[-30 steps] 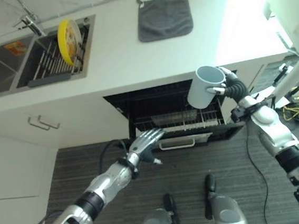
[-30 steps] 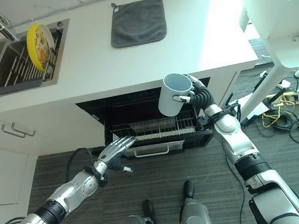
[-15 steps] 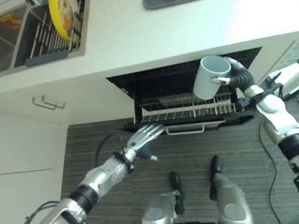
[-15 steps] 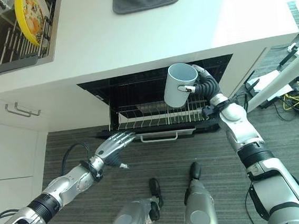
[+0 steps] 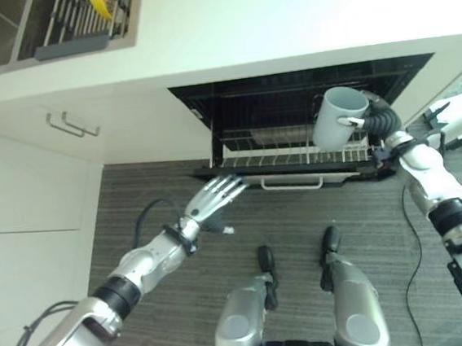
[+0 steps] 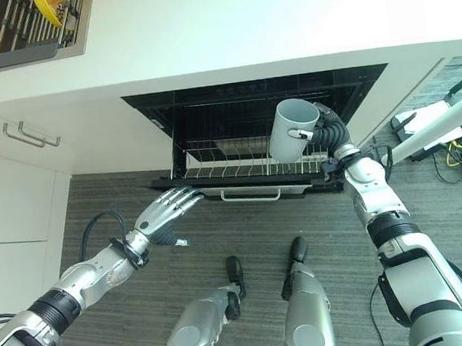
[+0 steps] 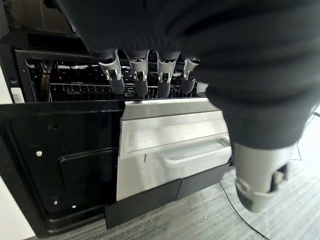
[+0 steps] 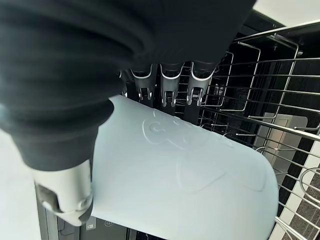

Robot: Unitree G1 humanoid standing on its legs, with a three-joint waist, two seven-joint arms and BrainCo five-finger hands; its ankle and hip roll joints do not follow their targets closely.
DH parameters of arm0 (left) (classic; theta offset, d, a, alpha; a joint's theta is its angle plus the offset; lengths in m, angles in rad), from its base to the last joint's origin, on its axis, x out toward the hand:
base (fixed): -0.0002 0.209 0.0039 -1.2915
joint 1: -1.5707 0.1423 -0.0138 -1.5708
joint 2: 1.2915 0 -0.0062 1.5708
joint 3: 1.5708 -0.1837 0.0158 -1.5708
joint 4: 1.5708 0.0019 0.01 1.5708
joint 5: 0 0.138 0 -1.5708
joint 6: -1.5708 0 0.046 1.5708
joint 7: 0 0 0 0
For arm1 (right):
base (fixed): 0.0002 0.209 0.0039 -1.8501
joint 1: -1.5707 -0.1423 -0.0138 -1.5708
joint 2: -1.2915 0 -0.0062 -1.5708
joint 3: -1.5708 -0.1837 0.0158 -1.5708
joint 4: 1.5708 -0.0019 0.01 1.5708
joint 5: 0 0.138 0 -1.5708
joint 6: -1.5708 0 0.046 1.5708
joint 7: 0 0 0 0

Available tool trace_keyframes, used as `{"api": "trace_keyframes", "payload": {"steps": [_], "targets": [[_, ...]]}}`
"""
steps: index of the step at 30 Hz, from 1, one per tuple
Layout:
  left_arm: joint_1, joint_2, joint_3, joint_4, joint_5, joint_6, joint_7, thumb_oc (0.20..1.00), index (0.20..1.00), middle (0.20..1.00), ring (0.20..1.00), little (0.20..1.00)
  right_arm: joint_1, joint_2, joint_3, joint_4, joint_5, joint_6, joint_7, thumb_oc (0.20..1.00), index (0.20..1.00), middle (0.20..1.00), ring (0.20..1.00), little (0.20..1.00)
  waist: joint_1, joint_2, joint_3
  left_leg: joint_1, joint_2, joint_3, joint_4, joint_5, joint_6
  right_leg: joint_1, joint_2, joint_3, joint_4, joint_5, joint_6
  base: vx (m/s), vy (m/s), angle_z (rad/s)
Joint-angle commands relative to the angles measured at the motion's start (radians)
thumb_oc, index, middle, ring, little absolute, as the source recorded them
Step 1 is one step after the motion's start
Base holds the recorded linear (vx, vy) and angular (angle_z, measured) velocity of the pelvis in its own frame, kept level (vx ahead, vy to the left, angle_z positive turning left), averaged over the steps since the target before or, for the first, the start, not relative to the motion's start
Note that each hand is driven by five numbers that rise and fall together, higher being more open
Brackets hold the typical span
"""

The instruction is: Place the dishes in the dishwasher.

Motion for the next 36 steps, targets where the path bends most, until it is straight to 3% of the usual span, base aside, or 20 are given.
{"api": "trace_keyframes", "payload": {"steps": [1, 8, 11, 16, 23, 24, 36], "targets": [[0.04, 0.063, 0.033, -0.09, -0.004, -0.014, 0.083, 1.0, 1.0, 1.0, 1.0, 1.0, -0.073, -0.017, -0.056, -0.003, 0.025, -0.058, -0.025, 0.2, 0.2, 0.2, 0.2, 0.2, 0.026, -0.024, -0.024, -0.101, 0.027, 0.019, 0.117, -0.007, 0.032, 0.015, -0.088, 0.059, 0.217, -0.188, 0.078, 0.01, -0.018, 0.04], [0.055, 0.061, 0.101, -0.103, -0.049, -0.039, 0.282, 1.0, 1.0, 1.0, 1.0, 1.0, -0.086, -0.026, -0.073, 0.058, 0.007, -0.075, -0.033, 0.2, 0.2, 0.2, 0.2, 0.2, 0.041, -0.021, -0.024, -0.144, 0.032, 0.02, 0.138, -0.004, 0.032, -0.026, -0.091, 0.053, 0.241, -0.188, 0.07, 0.0, 0.0, 0.0], [0.042, 0.079, 0.139, -0.123, -0.053, -0.056, 0.324, 1.0, 1.0, 1.0, 1.0, 1.0, -0.097, -0.031, -0.075, 0.06, 0.006, -0.077, -0.041, 0.2, 0.2, 0.2, 0.2, 0.2, 0.046, -0.021, -0.024, -0.171, 0.035, 0.021, 0.152, -0.003, 0.032, -0.052, -0.093, 0.052, 0.257, -0.189, 0.066, 0.0, -0.024, 0.03], [-0.025, 0.119, 0.175, -0.164, -0.036, -0.065, 0.302, 1.0, 1.0, 1.0, 1.0, 1.0, -0.133, -0.041, -0.072, 0.055, 0.009, -0.057, -0.046, 0.2, 0.2, 0.2, 0.2, 0.2, 0.044, -0.025, -0.024, -0.224, 0.038, 0.024, 0.17, 0.001, 0.03, -0.108, -0.092, 0.054, 0.274, -0.183, 0.067, 0.0, -0.026, 0.07], [-0.114, 0.138, 0.159, -0.166, -0.076, -0.017, 0.169, 1.0, 1.0, 1.0, 1.0, 1.0, -0.154, -0.032, -0.056, 0.038, 0.016, -0.039, -0.044, 0.2, 0.2, 0.2, 0.2, 0.2, 0.03, -0.026, -0.024, -0.295, 0.046, 0.032, 0.202, 0.001, 0.03, -0.189, -0.094, 0.067, 0.305, -0.175, 0.067, 0.01, 0.002, 0.0], [-0.154, 0.139, 0.135, -0.149, -0.055, 0.022, 0.068, 1.0, 1.0, 1.0, 1.0, 1.0, -0.179, -0.028, -0.049, 0.038, -0.006, -0.035, -0.043, 0.2, 0.2, 0.2, 0.2, 0.2, 0.024, -0.026, -0.024, -0.326, 0.049, 0.033, 0.212, 0.001, 0.029, -0.226, -0.091, 0.078, 0.314, -0.172, 0.069, 0.0, 0.0, 0.0], [-0.248, 0.173, 0.046, -0.22, -0.077, 0.124, -0.175, 1.0, 1.0, 1.0, 1.0, 1.0, -0.284, -0.069, 0.007, 0.058, -0.088, 0.009, -0.038, 0.2, 0.2, 0.2, 0.2, 0.2, 0.021, -0.008, -0.024, -0.409, 0.05, 0.024, 0.236, 0.004, 0.025, -0.313, -0.086, 0.096, 0.347, -0.176, 0.061, 0.03, 0.003, -0.07]]}}
